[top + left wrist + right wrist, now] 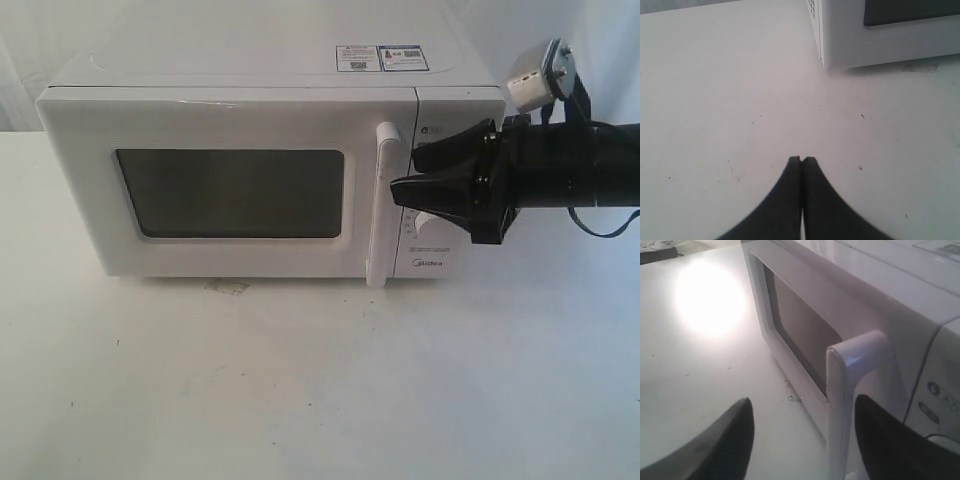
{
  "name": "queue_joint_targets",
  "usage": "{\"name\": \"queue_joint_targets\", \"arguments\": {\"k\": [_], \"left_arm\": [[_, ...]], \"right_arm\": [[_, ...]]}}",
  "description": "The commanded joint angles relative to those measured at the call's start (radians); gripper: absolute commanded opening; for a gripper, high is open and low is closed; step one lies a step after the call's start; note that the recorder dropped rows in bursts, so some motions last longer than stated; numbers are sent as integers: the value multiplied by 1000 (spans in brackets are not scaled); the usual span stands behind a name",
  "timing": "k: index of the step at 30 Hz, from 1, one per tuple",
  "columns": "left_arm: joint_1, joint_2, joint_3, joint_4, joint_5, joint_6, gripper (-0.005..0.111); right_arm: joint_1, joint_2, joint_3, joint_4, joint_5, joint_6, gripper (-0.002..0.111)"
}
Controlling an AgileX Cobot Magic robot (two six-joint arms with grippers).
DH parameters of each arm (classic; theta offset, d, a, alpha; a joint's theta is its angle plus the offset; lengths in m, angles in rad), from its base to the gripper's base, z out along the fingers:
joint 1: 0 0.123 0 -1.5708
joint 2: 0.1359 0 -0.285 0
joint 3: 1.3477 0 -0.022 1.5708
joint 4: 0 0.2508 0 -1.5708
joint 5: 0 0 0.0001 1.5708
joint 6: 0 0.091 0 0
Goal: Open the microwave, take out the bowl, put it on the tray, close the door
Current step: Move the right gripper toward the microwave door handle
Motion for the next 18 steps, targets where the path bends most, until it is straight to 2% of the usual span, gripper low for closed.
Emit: {"name": "queue_joint_targets", "arguments": {"k": [1, 6, 13, 18], "left_arm": [[-2, -5, 3, -11, 3, 3, 0], [-2, -5, 3, -11, 3, 3, 0], [-2, -5, 3, -11, 3, 3, 0], [-2, -5, 3, -11, 3, 3, 0]], "right_arm": [[-8, 1, -1, 21, 16, -43, 58], [12, 3, -1, 43, -25, -43, 69], [61, 11, -1, 53, -104, -50, 69], [94, 19, -1, 126, -173, -58, 69]]}}
